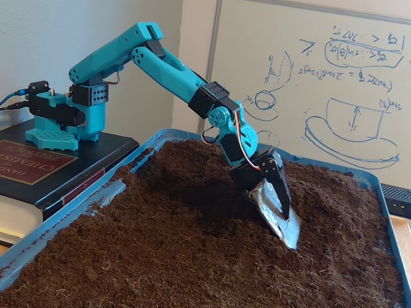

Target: Build a berm.

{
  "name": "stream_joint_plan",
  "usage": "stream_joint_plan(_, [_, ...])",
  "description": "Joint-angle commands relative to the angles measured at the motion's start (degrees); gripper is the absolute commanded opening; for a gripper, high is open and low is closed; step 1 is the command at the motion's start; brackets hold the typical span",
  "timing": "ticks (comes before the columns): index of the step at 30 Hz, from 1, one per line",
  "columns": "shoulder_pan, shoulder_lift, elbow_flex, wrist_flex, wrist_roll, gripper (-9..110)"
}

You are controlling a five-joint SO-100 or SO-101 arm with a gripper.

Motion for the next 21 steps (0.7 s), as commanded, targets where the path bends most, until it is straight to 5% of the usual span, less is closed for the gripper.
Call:
stream_joint_plan(1, [3.96,-6.59,19.16,2.29,-1.67,0])
stream_joint_plan(21, [0.62,20.92,42.71,2.9,-1.32,0])
